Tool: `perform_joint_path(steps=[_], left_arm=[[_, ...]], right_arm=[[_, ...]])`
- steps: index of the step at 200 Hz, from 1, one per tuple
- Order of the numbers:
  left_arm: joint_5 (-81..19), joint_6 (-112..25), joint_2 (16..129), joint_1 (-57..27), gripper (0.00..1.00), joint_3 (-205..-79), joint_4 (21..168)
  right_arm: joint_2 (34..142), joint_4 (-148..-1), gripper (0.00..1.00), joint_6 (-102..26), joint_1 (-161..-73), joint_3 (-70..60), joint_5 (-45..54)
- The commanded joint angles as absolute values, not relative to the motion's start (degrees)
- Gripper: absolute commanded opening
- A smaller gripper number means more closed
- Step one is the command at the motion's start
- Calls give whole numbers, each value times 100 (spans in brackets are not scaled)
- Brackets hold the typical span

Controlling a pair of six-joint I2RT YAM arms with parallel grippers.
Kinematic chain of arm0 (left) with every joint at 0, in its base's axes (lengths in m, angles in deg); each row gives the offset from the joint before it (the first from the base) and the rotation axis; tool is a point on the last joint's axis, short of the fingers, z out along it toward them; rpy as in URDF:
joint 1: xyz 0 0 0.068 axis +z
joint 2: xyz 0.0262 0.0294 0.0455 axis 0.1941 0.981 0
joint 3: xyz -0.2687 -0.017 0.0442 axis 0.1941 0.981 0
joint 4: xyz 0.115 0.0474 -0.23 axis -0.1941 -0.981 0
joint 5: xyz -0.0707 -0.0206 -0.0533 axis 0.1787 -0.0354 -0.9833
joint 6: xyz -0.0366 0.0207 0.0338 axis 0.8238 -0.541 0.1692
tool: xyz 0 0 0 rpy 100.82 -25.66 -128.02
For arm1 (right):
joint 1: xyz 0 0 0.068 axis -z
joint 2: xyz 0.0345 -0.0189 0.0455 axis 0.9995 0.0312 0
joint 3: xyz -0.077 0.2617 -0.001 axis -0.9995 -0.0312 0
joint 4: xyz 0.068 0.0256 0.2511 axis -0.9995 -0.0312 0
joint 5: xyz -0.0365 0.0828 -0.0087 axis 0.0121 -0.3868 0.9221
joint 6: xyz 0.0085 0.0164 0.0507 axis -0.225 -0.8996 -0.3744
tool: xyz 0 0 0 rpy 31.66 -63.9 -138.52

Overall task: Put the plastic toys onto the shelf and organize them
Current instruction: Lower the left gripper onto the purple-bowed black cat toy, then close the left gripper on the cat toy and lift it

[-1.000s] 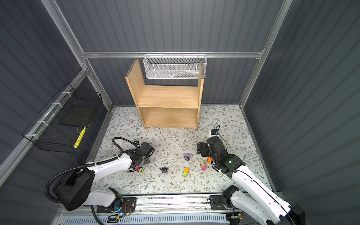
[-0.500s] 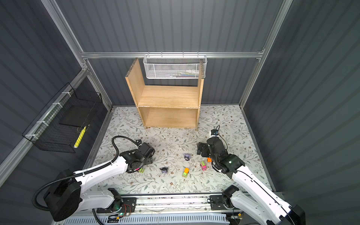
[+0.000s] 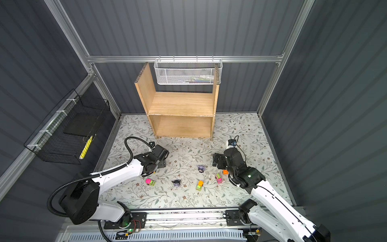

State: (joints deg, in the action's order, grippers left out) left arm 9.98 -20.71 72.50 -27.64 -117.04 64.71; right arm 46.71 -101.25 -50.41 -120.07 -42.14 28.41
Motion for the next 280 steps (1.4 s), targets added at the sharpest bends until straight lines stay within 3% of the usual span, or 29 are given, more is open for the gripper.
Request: perform_joint_path(steps=[1,49,140,280], left_arm=[[1344,-2389,7123,-2757,81,-11499,6939],[1507,-2618,6723,-2757,82,-10859,7824],[1445,-2898,7309,-2656,82,-10551,9286],[1480,-2814,7724,-2327,78,-10302,10058]], right_arm=[[4633,-10284,95,-4972,-11977,-4181,3003],[5038,-10115,95,-4922,-11973,-4064,2896],[5198,-10043,95,-4896,-11975,-4067,2931],[5332,-10037,95,-4877,-11975,-4016,2932]])
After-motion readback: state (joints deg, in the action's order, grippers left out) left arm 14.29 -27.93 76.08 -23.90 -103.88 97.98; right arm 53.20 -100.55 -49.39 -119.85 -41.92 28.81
